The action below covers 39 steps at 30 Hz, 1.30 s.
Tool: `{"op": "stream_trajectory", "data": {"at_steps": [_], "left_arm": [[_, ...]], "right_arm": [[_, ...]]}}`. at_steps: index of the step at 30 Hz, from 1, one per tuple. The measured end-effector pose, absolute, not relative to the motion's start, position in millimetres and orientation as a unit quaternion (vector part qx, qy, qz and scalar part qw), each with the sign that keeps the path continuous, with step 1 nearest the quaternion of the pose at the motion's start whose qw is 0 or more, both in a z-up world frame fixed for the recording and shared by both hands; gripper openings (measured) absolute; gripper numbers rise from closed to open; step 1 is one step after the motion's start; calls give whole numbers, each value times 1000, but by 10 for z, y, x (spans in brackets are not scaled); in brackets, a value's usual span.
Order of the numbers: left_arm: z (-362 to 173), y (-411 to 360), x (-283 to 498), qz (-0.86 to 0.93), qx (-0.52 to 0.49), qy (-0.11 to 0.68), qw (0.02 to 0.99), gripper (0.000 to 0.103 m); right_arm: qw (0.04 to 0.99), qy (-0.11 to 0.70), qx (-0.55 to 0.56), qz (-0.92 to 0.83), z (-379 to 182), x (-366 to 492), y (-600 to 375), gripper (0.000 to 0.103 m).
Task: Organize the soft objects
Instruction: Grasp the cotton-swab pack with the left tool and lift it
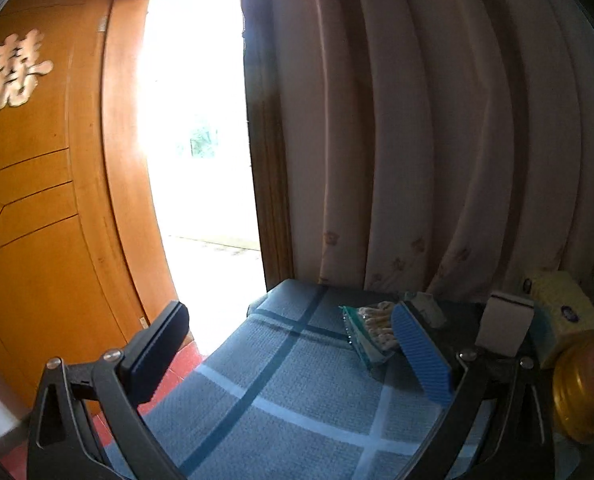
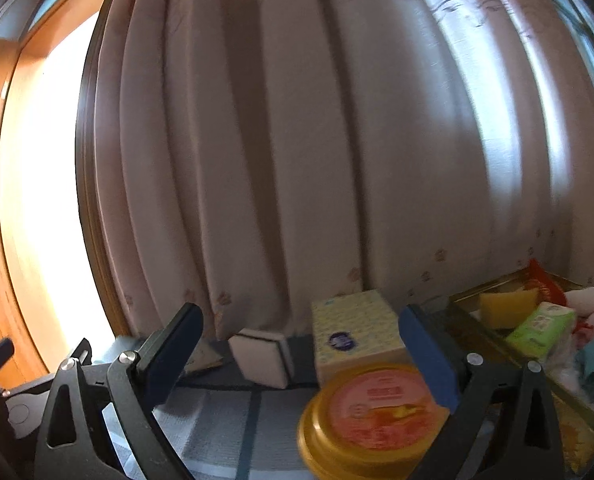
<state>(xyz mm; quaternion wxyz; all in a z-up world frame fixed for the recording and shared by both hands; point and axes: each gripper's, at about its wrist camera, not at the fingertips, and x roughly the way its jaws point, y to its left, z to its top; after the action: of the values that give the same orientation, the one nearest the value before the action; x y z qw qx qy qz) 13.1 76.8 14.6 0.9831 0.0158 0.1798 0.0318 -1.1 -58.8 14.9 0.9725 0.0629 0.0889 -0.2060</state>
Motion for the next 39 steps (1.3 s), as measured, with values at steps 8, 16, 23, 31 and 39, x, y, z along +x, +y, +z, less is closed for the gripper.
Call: {"op": "stream_trajectory", "data": {"at_steps": [8, 16, 23, 31, 39], "left_arm": [[55, 466, 618, -58, 99, 222, 968, 102], [-195, -36, 1165, -143, 184, 310, 922, 102], [-381, -276, 1361, -158, 230, 360, 890, 74], [-304, 106, 1513, -170, 109, 391, 898, 42], [-208, 507, 1330, -146, 3, 377, 915, 35]], "right_arm": [[967, 90, 97, -216, 104, 4, -712, 100], [963, 84, 132, -221, 83, -70, -838, 100], [961, 96, 142, -219, 58, -48, -867, 100], [962, 103, 137, -211, 30, -15, -858, 100], [966, 126, 136, -181, -1, 29, -855, 100]]}}
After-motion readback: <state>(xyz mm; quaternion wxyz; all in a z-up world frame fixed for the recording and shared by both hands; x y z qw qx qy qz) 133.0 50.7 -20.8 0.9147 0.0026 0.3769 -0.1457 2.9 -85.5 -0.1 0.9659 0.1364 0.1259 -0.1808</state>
